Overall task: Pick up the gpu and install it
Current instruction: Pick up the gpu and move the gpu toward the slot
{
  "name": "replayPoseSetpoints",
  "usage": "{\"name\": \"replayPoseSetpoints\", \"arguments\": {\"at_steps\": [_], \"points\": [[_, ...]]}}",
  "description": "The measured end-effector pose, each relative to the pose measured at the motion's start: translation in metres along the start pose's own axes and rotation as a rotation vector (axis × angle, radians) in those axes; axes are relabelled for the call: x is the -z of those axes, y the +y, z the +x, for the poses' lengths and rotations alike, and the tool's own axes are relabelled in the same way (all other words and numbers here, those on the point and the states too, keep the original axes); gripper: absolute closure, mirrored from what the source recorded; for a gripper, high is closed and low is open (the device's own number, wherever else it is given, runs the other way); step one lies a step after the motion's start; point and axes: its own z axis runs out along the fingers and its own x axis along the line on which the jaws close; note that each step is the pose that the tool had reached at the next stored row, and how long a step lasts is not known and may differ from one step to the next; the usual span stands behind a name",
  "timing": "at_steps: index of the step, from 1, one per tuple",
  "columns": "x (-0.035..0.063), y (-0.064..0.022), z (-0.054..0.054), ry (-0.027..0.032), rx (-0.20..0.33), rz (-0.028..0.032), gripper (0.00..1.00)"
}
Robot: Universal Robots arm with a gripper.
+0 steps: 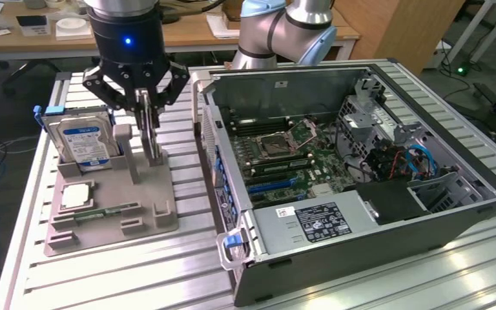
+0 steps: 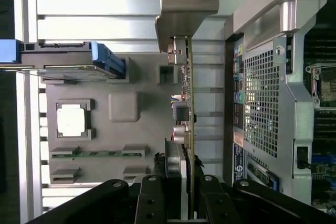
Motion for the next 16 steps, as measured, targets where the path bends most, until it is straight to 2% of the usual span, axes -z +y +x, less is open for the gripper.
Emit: {"name": "replayPoseSetpoints", "arguments": {"at_steps": [16], "points": [[0.0248, 0.0011, 0.0, 0.0001, 0.0, -0.0011, 0.72]]}}
